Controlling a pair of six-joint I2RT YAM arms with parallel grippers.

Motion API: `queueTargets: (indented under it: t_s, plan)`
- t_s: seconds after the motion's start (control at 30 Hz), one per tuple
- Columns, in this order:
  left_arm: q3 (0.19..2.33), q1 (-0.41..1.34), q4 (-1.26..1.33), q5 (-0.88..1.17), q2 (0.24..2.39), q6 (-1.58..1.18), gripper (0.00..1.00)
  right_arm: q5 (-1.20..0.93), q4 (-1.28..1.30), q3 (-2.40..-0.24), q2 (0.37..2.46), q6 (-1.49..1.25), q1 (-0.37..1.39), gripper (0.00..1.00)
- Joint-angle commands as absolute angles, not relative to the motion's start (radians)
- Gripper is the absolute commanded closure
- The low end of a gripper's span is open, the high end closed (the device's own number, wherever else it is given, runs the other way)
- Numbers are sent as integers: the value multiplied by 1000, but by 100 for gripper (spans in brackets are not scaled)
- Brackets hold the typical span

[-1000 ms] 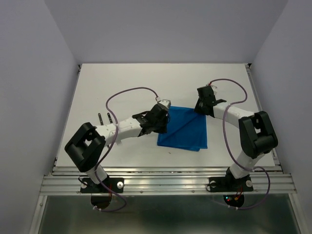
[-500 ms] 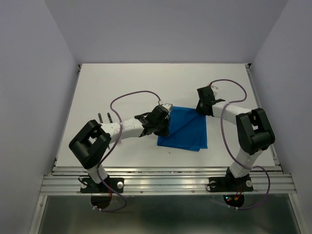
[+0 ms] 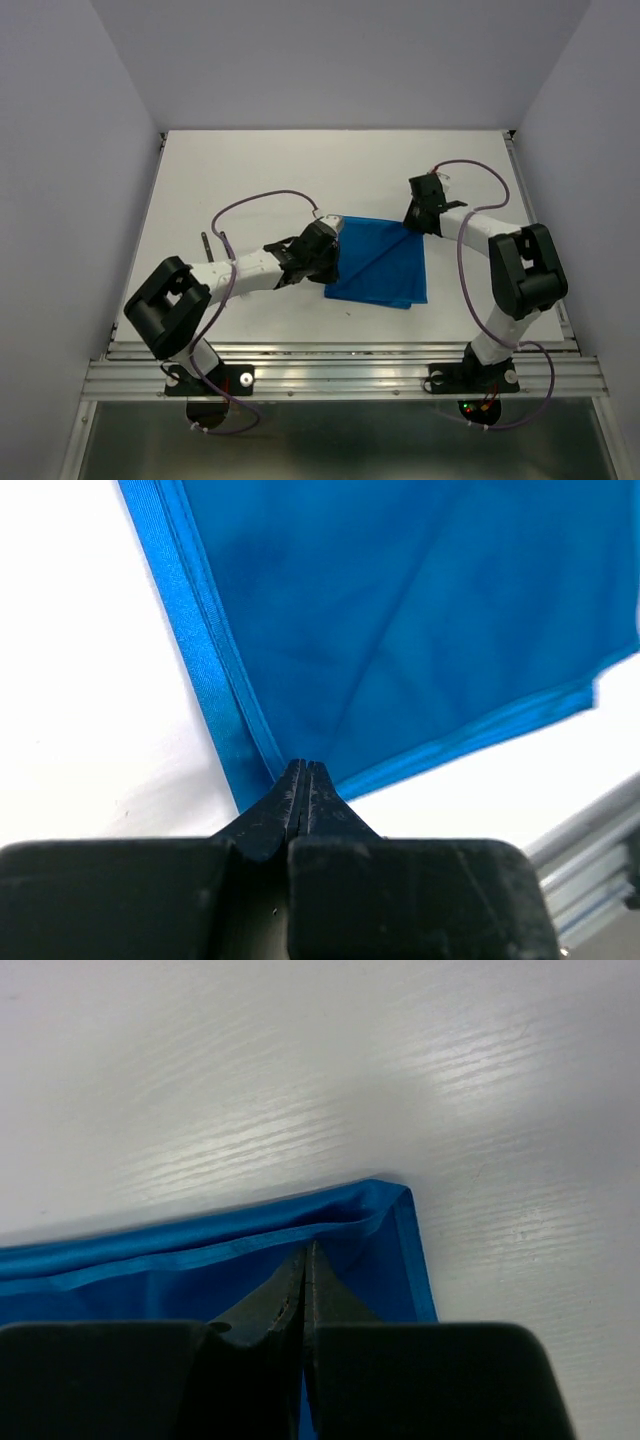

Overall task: Fold the napkin into a case and place the utensils inside
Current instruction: Smooth out the upper triangle-folded napkin at the center of the board, then move the upper triangle-folded napkin to the center of the board.

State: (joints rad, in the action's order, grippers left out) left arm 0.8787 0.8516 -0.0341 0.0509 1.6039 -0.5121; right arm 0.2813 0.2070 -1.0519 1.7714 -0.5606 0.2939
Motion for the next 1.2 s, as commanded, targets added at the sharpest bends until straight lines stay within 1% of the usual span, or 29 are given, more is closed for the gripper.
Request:
queueTargets:
  t_s: [0.0, 0.1, 0.27, 0.43, 0.53, 0.6, 0.77, 0.87, 0.93, 1.0, 1.07, 1.1, 1.17]
  plan:
    - [855, 856, -32, 25, 1473, -532, 100, 204, 180, -1052, 1623, -560, 301, 98]
    - [839, 856, -37, 32, 1442, -538, 100, 173, 195, -1034, 1595, -571, 351, 97]
    - [805, 856, -35, 61, 1482, -558, 100, 155, 175, -982, 1594, -609, 432, 97]
    - [784, 856, -8, 78, 1535, -589, 100, 186, 149, -933, 1675, -652, 433, 97]
    - [782, 856, 8, 55, 1568, -598, 100, 172, 166, -952, 1715, -644, 433, 97]
    - [799, 856, -20, 41, 1568, -600, 100, 163, 204, -976, 1697, -621, 442, 97]
    - [816, 856, -74, 14, 1448, -603, 100, 172, 253, -1002, 1576, -594, 442, 94]
    - [853, 850, -123, -44, 1385, -595, 100, 118, 270, -1006, 1526, -597, 442, 92]
    - [888, 830, -155, -66, 1364, -584, 100, 80, 261, -1000, 1508, -617, 462, 92]
    - [920, 770, -185, -66, 1365, -578, 100, 78, 244, -1000, 1514, -630, 514, 93]
    - [936, 717, -209, -72, 1365, -592, 100, 62, 247, -1012, 1558, -630, 551, 95]
    - [937, 666, -210, -58, 1364, -589, 100, 64, 267, -1034, 1577, -635, 601, 96]
    - [936, 628, -209, -49, 1345, -577, 100, 107, 282, -1048, 1621, -643, 662, 98]
